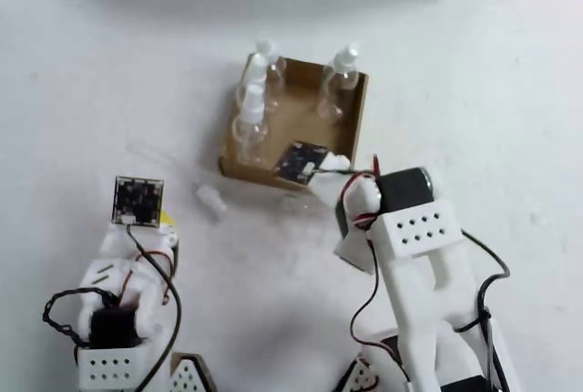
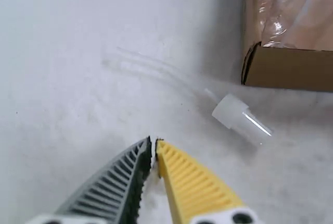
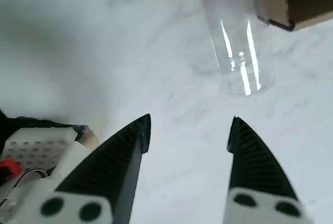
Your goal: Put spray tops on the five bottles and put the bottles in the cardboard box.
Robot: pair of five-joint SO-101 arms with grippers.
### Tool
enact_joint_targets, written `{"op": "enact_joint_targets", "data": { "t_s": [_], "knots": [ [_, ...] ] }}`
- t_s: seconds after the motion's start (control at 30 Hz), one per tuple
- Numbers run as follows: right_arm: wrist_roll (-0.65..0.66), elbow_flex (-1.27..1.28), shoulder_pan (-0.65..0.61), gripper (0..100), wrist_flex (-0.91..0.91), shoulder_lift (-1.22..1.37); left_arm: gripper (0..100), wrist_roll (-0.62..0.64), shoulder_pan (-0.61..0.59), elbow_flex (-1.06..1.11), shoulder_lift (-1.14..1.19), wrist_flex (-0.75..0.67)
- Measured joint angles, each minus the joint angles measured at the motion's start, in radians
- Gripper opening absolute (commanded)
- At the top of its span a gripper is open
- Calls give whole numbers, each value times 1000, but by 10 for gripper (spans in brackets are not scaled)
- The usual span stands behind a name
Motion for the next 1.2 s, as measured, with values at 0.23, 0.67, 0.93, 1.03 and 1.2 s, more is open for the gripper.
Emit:
{"op": "enact_joint_targets", "data": {
  "t_s": [0.23,0.67,0.93,1.03,1.2],
  "knots": [
    [213,5,55,313,-104,0,24,0,0,0,0,0],
    [356,315,64,341,-446,12,24,0,0,0,0,0],
    [356,334,64,337,-637,258,24,0,0,0,0,0],
    [356,308,66,270,-646,339,24,0,0,0,0,0],
    [356,290,74,109,-654,347,24,-54,0,0,0,0]
  ]
}}
